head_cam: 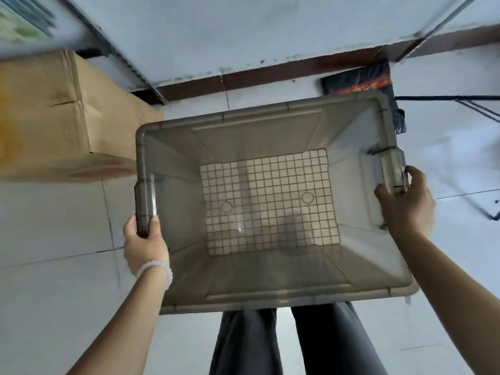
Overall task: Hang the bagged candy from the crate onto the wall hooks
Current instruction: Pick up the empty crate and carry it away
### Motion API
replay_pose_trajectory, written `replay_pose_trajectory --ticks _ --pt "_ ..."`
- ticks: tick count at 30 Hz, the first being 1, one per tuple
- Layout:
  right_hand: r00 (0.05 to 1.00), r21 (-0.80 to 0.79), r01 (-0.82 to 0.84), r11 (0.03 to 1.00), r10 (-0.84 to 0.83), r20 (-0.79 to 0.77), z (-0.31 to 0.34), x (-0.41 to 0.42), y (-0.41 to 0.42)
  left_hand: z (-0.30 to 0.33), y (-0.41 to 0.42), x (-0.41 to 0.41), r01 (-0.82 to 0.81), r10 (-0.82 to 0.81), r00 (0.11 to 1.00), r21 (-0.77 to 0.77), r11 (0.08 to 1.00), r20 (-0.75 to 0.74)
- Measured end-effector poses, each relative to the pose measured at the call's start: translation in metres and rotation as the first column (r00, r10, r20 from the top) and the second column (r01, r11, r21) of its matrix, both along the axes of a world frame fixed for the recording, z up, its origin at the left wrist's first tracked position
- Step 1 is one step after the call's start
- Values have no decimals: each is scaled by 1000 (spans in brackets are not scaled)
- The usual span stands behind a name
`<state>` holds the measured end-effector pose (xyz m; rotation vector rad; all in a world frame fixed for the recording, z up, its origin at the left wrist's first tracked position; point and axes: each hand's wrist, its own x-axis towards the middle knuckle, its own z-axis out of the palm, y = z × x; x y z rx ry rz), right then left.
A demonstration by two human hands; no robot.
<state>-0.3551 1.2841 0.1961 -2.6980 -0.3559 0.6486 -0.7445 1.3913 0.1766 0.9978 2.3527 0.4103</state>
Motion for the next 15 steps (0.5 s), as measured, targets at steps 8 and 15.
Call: replay_pose_trajectory --ticks 8,15 --pt "984 97 177 979 -178 4 122 -44 -59 117 13 -24 196 -200 979 93 976 30" --pt "945 245 316 917 -328 8 211 -54 -113 203 26 -10 364 -391 913 203 909 114"
